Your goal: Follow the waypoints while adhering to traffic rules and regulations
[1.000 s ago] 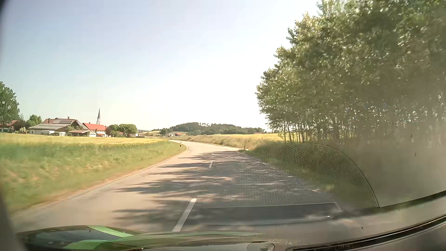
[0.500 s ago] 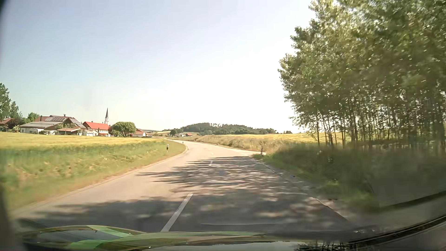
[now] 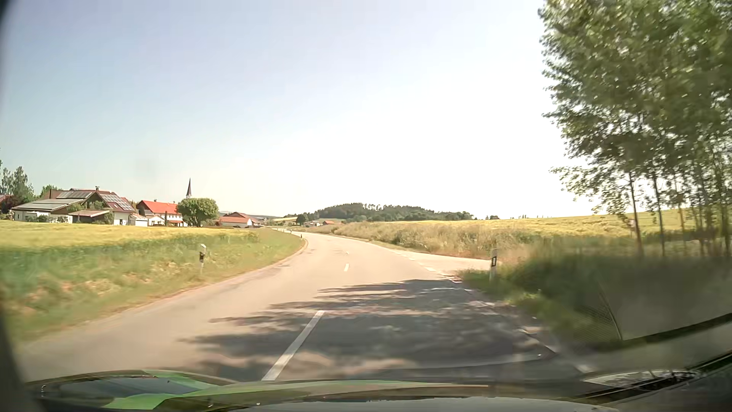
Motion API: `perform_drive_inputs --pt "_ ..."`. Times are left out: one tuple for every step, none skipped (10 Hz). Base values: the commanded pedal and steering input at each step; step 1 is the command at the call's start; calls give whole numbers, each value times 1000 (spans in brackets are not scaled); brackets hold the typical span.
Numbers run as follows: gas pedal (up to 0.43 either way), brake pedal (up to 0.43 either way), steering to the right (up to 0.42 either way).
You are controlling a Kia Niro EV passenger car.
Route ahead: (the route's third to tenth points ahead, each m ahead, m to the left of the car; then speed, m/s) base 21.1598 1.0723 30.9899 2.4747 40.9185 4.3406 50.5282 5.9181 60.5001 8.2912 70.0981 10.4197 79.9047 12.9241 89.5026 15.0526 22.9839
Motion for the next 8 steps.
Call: perform_drive_inputs --pt "299 0 -23" --pt "287 0 -23" --pt "268 0 -24" --pt "228 0 -24" --pt "228 0 -24" --pt "228 0 -24" --pt "248 0 -24" --pt "260 0 -23"
